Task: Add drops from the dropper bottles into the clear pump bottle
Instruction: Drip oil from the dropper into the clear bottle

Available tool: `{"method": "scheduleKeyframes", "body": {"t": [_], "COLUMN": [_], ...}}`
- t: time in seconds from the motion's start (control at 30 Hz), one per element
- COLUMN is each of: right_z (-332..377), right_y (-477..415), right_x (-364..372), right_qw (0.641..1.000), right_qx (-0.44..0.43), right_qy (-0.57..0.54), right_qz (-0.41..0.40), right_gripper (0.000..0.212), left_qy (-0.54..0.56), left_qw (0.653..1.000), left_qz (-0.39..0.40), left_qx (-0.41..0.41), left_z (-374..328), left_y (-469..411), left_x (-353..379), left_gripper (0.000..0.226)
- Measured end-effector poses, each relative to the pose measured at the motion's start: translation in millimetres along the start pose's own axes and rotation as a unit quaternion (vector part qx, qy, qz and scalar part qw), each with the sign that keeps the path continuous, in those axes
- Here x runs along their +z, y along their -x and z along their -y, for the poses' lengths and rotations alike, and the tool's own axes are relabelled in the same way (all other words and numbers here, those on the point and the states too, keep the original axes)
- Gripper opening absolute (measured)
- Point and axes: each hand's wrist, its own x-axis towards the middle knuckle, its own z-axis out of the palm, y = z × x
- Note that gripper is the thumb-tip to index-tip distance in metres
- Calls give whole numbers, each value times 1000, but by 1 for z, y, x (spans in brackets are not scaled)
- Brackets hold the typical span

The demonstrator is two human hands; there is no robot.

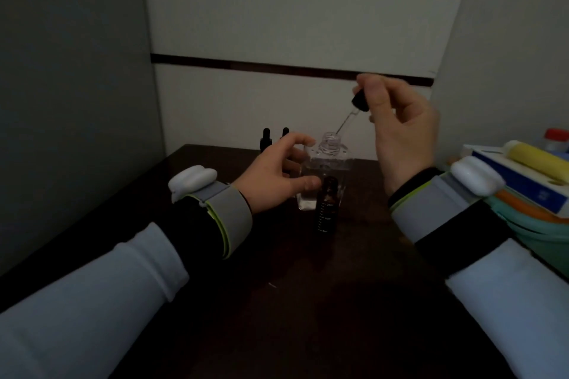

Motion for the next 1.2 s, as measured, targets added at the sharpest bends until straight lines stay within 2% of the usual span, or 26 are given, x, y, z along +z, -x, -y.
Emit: {"method": "scheduleKeyframes", "body": {"t": [0.07, 0.43, 0.67, 1.2], "right_z": [3, -8, -8, -9], "right_y": [0, 11, 8, 9], "right_x": [-2, -2, -4, -5], "right_qw": [1000, 991, 992, 989], "right_qx": [-5, 47, 19, 15], "right_qy": [0, 52, 38, 47], "right_qz": [0, 115, 117, 140], "right_gripper": [10, 10, 13, 10], "left_qy": [-13, -24, -19, -11], "left_qw": [1000, 1000, 1000, 1000], "left_qz": [-1, -9, -13, -13], "left_qx": [-3, -3, 4, 1], "left_z": [1, 4, 0, -2], "left_y": [-1, -2, 0, 0], "left_x": [0, 2, 3, 3], "left_gripper": [54, 56, 56, 54]}}
